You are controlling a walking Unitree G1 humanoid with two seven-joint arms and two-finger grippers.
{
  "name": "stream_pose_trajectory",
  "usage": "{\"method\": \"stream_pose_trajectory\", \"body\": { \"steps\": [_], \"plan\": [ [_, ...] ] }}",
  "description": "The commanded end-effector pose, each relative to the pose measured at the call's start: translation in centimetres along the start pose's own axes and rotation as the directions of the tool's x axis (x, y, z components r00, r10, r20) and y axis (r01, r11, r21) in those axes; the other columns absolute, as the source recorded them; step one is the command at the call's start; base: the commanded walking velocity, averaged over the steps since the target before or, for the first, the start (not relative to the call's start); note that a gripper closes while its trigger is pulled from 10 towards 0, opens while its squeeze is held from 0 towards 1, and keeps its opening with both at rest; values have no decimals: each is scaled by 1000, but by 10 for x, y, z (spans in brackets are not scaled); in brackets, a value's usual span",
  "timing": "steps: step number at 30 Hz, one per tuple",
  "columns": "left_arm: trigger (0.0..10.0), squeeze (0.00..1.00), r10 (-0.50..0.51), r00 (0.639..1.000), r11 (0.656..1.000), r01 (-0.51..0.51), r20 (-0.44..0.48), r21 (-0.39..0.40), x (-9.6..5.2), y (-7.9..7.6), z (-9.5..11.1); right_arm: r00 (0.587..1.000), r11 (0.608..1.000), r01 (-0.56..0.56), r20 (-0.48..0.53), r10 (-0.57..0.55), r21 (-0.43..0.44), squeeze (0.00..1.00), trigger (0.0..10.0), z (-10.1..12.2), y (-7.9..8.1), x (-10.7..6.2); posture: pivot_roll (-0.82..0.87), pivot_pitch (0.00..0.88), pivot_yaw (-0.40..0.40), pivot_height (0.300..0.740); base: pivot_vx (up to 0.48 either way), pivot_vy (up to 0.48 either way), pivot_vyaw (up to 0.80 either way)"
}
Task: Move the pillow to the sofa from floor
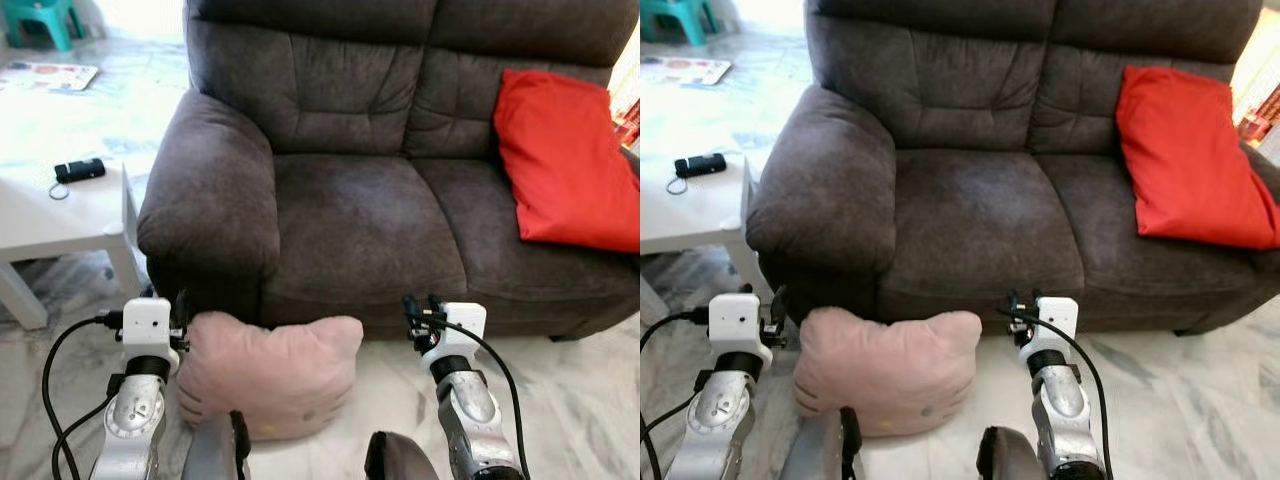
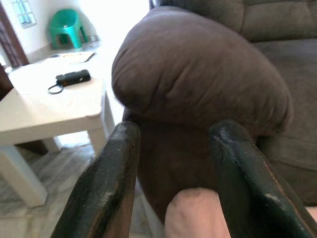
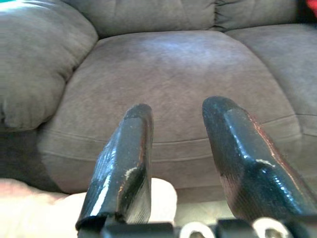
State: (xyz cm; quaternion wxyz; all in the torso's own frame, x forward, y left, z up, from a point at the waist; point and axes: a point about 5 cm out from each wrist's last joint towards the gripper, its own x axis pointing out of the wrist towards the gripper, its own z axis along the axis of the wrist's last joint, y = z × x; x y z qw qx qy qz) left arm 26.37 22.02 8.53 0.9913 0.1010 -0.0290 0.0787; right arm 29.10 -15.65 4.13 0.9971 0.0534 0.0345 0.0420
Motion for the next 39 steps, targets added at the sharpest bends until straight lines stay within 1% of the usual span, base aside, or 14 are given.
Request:
{"method": "stream_pose_trajectory", "body": {
  "steps": [1, 20, 24, 28, 32, 34, 39],
  "plan": [
    [10000, 0, 1, 1000, 1000, -1, -15, -24, 0, -2, -2, 1000, 1000, 11, -8, -11, -2, 0, 10000, -1, -5, -1, 157, 0, -109, 562, 0, 0, 0],
    [10000, 0, 11, 999, 998, -13, -45, -58, 1, 0, -5, 1000, 1000, -11, -18, 11, 8, 0, 10000, -4, -1, -1, 161, 0, -103, 562, 0, 0, 0],
    [10000, 0, 18, 997, 998, -24, -80, -64, 1, 0, -10, 999, 1000, -26, -26, 26, 4, 0, 10000, -5, 1, -2, 161, 0, -104, 562, 0, 0, 0],
    [10000, 0, 29, 996, 997, -35, -81, -71, 0, 1, -11, 998, 998, -51, -32, 51, -20, 0, 10000, -7, 3, -3, 160, 0, -103, 562, 0, 0, 0],
    [10000, 0, 35, 996, 997, -41, -82, -67, 1, 3, -10, 997, 998, -62, -40, 61, -20, 0, 10000, -8, 4, -4, 157, 0, -102, 562, 244, 0, 731],
    [10000, 0, 35, 996, 997, -41, -82, -67, 1, 3, -10, 998, 999, -53, -40, 53, -3, 0, 10000, -9, 3, -4, 157, 0, -102, 562, 246, 0, 0],
    [10000, 0, 34, 996, 997, -39, -84, -68, 2, 2, -10, 997, 998, -57, -42, 57, -6, 0, 10000, -9, 3, -4, 156, 0, -104, 562, 244, 0, 0]
  ]
}}
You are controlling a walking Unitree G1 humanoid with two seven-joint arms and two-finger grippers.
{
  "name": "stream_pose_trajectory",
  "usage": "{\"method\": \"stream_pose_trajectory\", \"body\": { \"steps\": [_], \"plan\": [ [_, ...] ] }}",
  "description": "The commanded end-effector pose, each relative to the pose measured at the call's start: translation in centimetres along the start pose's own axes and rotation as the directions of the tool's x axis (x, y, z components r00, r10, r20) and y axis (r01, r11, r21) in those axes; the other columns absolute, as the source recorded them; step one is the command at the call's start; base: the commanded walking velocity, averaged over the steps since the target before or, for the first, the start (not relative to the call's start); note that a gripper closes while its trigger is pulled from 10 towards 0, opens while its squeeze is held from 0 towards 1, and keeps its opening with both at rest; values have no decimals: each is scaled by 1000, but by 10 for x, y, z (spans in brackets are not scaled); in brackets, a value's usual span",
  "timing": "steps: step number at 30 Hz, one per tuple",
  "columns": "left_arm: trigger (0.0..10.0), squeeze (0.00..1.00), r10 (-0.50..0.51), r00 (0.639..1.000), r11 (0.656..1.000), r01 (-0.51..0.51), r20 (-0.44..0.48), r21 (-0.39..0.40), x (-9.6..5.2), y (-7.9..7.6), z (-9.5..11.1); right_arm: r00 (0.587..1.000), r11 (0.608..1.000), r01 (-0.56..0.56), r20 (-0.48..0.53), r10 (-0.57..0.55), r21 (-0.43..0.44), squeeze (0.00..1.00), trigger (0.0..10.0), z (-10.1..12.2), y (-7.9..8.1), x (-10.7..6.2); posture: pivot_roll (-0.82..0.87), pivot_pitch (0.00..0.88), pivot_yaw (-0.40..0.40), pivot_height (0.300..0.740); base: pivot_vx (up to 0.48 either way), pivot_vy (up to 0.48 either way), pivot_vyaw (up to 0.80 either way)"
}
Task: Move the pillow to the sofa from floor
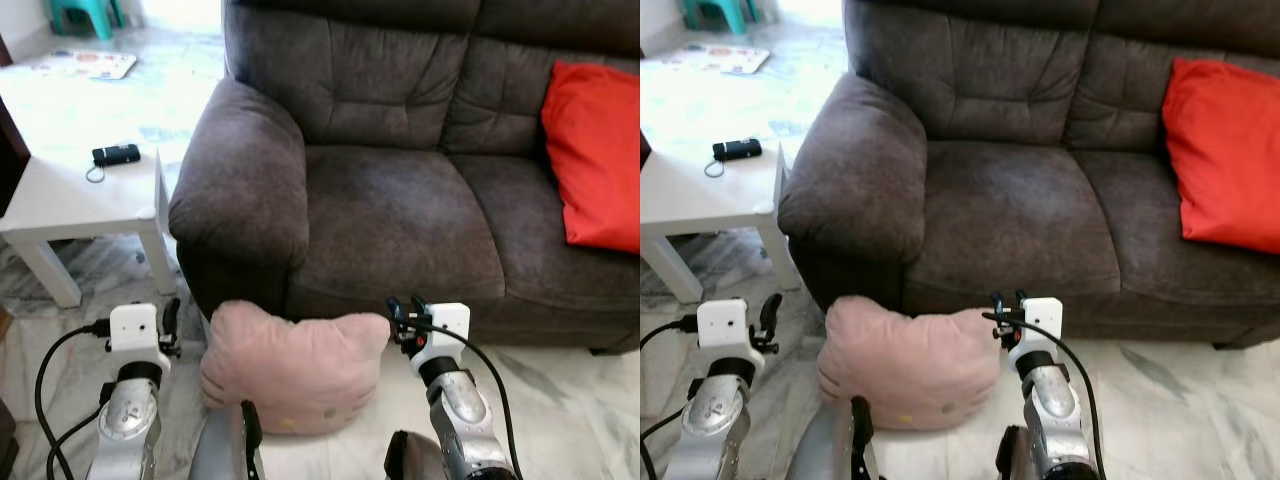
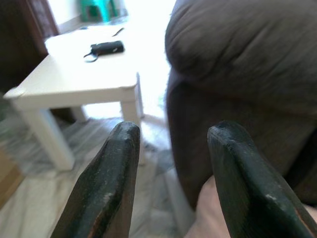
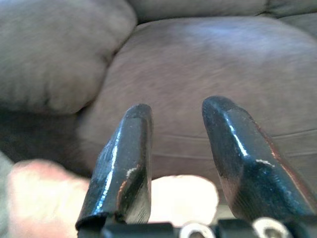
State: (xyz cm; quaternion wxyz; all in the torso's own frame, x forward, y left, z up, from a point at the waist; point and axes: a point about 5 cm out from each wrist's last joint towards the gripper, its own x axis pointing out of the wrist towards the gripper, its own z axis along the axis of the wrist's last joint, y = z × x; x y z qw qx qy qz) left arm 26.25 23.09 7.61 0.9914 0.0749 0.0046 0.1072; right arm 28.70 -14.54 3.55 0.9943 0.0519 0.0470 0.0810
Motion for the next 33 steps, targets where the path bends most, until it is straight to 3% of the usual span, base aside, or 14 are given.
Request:
{"method": "stream_pose_trajectory", "body": {
  "steps": [1, 12, 18, 23, 25, 28, 33],
  "plan": [
    [10000, 0, -16, 1000, 1000, 16, -7, -24, 1, -7, 1, 1000, 1000, 20, -13, -20, -1, 0, 10000, -1, -8, -2, 156, 0, -104, 562, 244, 0, 0],
    [10000, 0, -48, 999, 999, 48, -3, -20, 2, -11, 1, 1000, 1000, 14, -20, -13, 4, 0, 10000, -2, -7, -1, 160, 0, -109, 562, 245, 0, 0],
    [10000, 0, -83, 996, 996, 83, -14, -29, 1, -16, -1, 1000, 1000, 2, -27, -2, 5, 0, 10000, -3, -5, -2, 158, 0, -106, 562, 0, 0, 0],
    [10000, 0, -99, 989, 990, 88, -106, -109, -3, -17, -17, 999, 1000, -7, -44, 8, 5, 0, 10000, -8, -5, -4, 157, 0, -107, 562, 0, 0, 0],
    [10000, 0, -95, 975, 983, 60, -203, -175, -6, -14, -35, 998, 1000, -10, -58, 10, 5, 0, 10000, -10, -6, -6, 157, 0, -107, 562, 0, 0, 0],
    [10000, 0, -98, 956, 980, 46, -275, -192, -8, -12, -48, 998, 1000, -12, -65, 12, 5, 0, 10000, -11, -6, -6, 150, 0, -109, 562, 0, 0, 0],
    [10000, 0, -72, 956, 987, 26, -285, -161, -7, -6, -52, 998, 1000, -8, -56, 8, 4, 0, 10000, -9, -8, -6, 143, 5, -113, 562, 0, 0, 0]
  ]
}}
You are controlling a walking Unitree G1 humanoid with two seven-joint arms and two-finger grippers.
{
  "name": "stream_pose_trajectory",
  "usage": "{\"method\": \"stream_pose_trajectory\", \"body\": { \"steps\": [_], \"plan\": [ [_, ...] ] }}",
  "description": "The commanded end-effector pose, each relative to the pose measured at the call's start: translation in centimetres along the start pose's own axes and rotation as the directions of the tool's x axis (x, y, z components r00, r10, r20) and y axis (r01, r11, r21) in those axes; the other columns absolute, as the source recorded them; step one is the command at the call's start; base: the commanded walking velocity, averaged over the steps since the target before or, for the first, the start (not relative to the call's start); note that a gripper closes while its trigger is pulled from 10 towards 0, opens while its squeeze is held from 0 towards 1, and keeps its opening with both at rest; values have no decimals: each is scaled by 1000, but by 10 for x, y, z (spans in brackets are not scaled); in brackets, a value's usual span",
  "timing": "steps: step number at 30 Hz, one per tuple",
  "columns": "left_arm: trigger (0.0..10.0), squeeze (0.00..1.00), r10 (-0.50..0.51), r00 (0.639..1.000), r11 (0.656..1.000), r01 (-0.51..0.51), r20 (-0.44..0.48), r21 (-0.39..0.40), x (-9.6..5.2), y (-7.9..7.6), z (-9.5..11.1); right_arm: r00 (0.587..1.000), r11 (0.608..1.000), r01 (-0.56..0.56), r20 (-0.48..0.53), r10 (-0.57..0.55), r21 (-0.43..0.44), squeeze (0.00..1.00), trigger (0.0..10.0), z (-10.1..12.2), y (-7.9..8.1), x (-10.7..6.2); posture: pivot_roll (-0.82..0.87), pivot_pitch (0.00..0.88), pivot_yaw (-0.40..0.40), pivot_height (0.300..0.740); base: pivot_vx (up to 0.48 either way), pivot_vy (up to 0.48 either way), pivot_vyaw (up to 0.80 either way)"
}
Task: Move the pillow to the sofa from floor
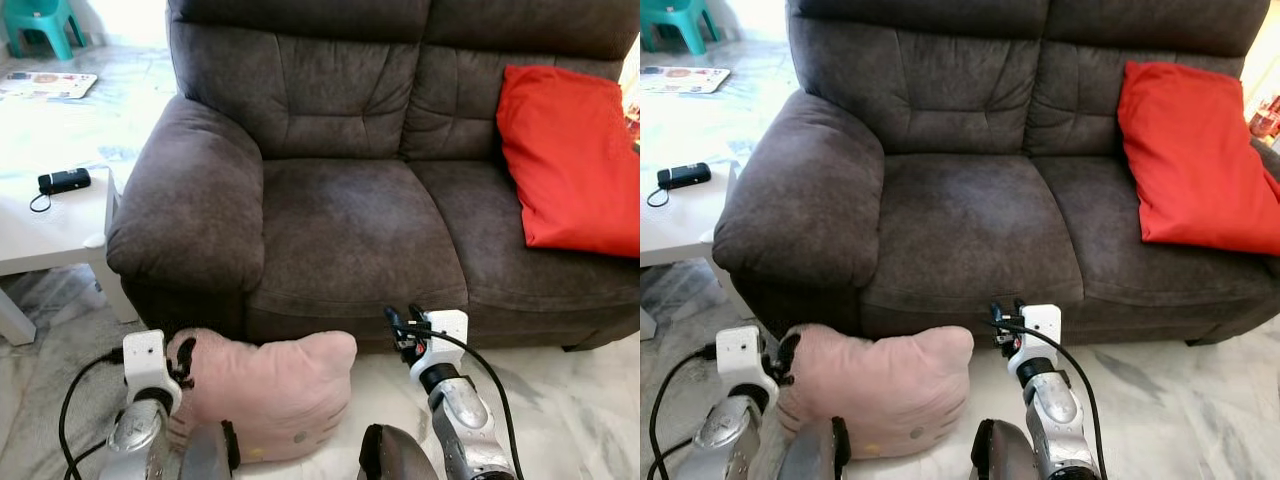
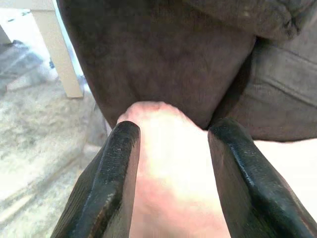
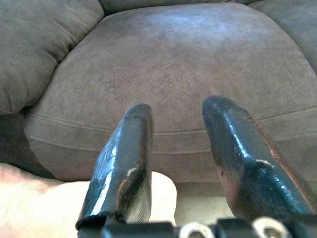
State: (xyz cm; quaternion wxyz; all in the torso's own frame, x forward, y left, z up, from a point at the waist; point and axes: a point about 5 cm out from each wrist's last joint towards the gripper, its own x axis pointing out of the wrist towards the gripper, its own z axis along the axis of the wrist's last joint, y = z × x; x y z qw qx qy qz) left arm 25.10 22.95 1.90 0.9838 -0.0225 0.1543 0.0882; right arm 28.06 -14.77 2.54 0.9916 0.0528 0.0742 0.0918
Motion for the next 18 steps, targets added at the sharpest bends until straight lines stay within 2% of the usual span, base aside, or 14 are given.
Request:
{"method": "stream_pose_trajectory", "body": {
  "steps": [1, 3, 7, 14, 18],
  "plan": [
    [10000, 0, 10, 999, 1000, -10, 33, 6, 3, 2, 8, 1000, 1000, 12, 0, -12, -3, 0, 10000, 2, -6, -1, 143, 6, -113, 562, 0, 0, 0],
    [10000, 0, -6, 997, 998, 1, 78, 59, 3, -1, 14, 1000, 1000, 15, 6, -15, -3, 0, 10000, 3, -7, 0, 147, 6, -117, 562, 0, 0, 0],
    [10000, 0, 10, 990, 998, -18, 141, 60, 3, -4, 22, 1000, 1000, 7, 14, -7, -2, 0, 10000, 5, -4, 2, 148, 4, -121, 562, 0, 0, 0],
    [10000, 0, 16, 988, 998, -25, 156, 60, 4, -3, 24, 1000, 1000, 1, 23, -1, 6, 0, 10000, 6, -2, 3, 145, 2, -118, 562, 0, 0, 0],
    [10000, 0, 23, 987, 998, -33, 160, 61, 4, -1, 24, 1000, 1000, -3, 17, 3, 5, 0, 10000, 6, -3, 2, 143, 3, -119, 541, 0, 0, 0]
  ]
}}
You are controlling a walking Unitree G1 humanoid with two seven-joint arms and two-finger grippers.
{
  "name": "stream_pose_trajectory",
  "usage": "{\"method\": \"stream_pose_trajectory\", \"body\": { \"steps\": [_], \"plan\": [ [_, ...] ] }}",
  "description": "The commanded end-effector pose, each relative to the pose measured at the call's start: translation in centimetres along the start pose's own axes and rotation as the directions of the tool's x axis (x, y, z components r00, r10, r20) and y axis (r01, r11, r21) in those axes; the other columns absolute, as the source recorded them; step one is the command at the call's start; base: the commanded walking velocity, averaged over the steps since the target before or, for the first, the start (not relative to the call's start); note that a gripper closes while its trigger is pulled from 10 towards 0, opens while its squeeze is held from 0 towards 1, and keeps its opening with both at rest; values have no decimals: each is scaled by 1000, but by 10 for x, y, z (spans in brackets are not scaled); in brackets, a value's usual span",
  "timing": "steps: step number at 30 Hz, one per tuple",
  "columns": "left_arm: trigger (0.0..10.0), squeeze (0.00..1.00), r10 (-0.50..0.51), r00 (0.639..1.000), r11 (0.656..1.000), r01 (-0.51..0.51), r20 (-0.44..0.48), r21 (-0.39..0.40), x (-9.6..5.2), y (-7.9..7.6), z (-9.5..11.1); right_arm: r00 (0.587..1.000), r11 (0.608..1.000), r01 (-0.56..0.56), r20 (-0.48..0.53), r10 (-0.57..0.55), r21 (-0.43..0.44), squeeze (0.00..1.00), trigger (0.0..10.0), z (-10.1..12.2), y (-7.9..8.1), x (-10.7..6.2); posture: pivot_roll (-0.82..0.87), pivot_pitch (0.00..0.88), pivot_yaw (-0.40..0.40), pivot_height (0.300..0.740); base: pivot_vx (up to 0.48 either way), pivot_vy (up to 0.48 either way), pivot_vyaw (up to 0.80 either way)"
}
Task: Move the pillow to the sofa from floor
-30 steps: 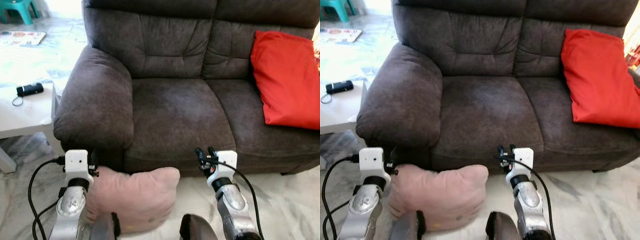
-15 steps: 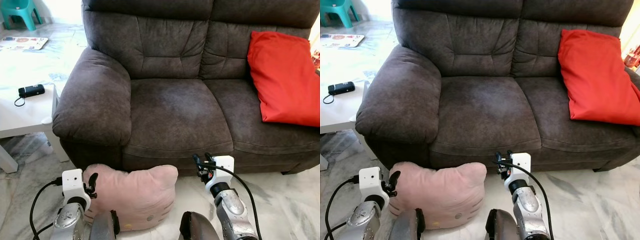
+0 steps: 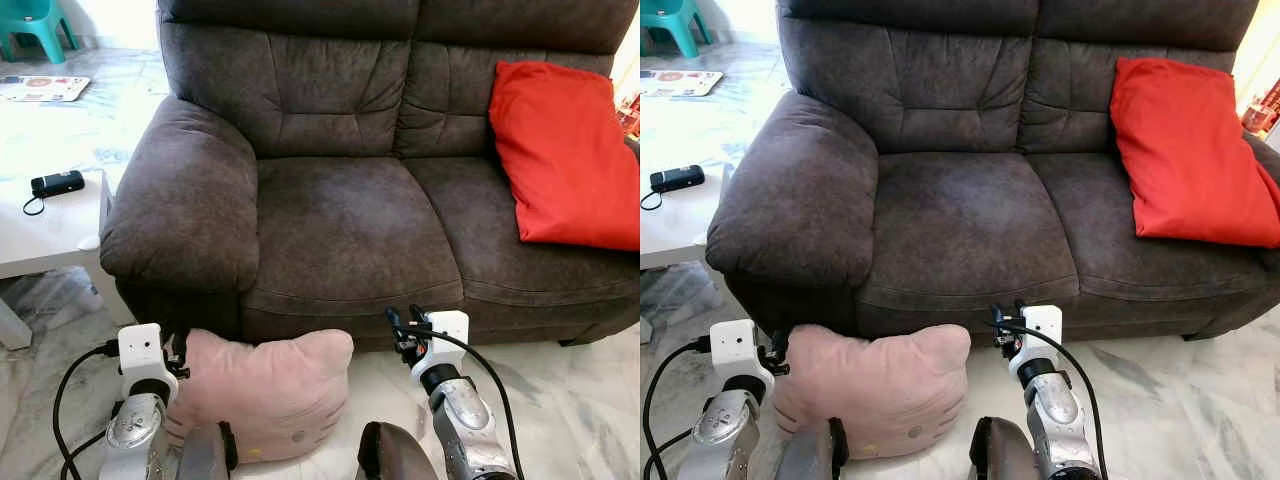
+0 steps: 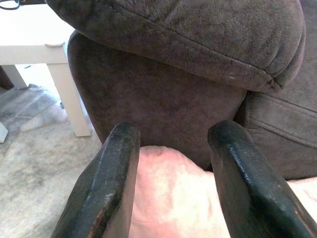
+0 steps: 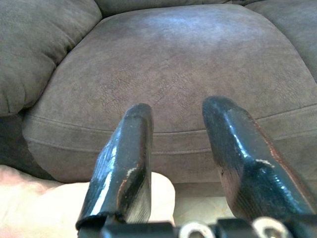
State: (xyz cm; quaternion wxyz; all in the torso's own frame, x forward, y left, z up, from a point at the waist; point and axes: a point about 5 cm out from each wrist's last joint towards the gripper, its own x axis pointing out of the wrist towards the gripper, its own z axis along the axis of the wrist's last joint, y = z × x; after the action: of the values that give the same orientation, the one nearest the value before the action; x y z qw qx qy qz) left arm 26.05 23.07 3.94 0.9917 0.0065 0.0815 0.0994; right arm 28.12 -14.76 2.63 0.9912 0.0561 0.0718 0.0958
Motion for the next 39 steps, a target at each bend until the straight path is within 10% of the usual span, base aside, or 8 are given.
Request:
{"method": "stream_pose_trajectory", "body": {
  "steps": [1, 39],
  "plan": [
    [10000, 0, 0, 1000, 1000, -1, 10, 24, 1, 0, 2, 1000, 1000, 5, 9, -5, -2, 0, 10000, 4, -4, 1, 143, 3, -119, 541, 0, 0, 0],
    [10000, 0, -14, 999, 1000, 14, -30, 12, 3, -3, -4, 1000, 1000, -23, -5, 23, -8, 0, 10000, 6, -2, 5, 144, 9, -128, 526, 0, 0, 0]
  ]
}}
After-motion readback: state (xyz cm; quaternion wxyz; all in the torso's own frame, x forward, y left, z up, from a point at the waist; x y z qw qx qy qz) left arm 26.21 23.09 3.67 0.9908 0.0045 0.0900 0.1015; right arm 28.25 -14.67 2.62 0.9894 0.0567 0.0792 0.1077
